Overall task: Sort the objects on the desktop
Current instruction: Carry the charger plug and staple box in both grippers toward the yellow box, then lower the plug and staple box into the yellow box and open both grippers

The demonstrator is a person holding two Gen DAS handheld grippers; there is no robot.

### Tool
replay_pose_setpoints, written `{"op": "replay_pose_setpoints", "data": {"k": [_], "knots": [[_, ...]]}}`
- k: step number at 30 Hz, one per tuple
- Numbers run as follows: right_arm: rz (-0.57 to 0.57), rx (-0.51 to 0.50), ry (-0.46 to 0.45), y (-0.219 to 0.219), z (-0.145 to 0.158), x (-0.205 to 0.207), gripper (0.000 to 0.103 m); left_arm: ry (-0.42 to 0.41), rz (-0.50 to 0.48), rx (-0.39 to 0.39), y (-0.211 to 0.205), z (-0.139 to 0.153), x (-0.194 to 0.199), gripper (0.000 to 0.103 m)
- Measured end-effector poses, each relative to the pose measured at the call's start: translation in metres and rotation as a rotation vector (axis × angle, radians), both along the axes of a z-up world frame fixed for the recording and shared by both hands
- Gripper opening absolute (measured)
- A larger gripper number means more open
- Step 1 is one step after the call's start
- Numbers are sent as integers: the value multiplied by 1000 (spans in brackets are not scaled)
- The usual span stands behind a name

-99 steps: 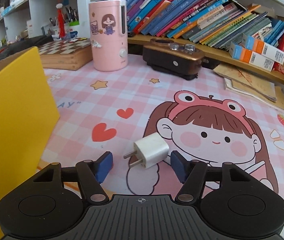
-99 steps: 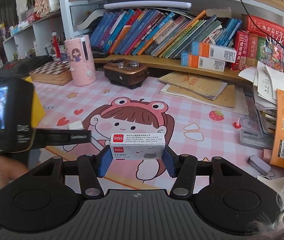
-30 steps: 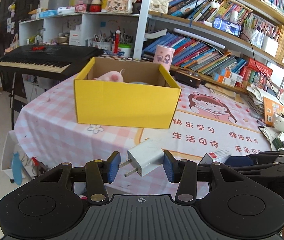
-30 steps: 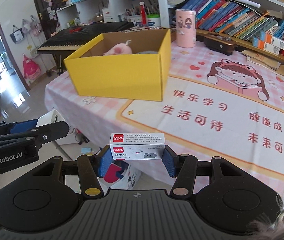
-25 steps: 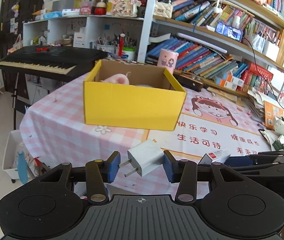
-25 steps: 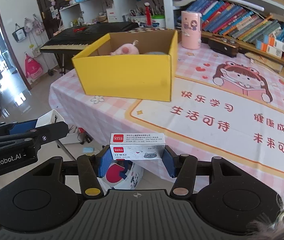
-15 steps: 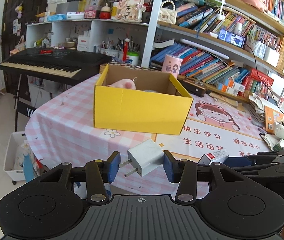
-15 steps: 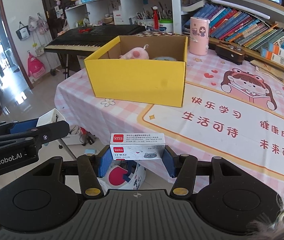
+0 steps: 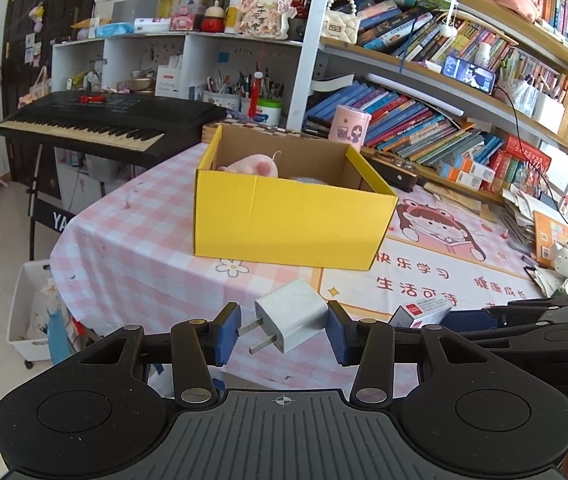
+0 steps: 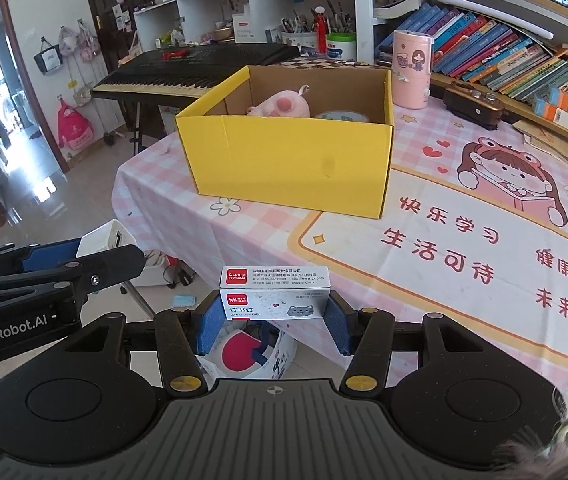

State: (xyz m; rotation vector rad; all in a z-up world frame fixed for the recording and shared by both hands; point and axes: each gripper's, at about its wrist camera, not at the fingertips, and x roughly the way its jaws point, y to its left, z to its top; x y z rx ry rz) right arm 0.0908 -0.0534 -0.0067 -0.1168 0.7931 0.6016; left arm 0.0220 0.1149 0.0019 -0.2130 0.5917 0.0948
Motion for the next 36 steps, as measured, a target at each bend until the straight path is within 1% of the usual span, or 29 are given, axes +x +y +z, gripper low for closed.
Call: {"op": "replay_pose_setpoints", "data": {"k": [5, 12, 20, 28, 36], "knots": [[7, 15, 2, 2, 0, 17, 51, -1, 4, 17, 0, 2, 11, 44], [42, 37, -21, 8, 5, 43, 51, -18, 23, 47, 1, 10, 31, 44], [66, 69, -119, 11, 27, 79, 51, -66, 56, 73, 7, 27, 65, 44], [97, 116, -185, 13, 52, 125, 51, -135, 75, 109, 8, 50, 104, 44], [136, 120, -219, 20, 60, 166, 51, -143, 96, 149, 11, 58, 139, 44]]}}
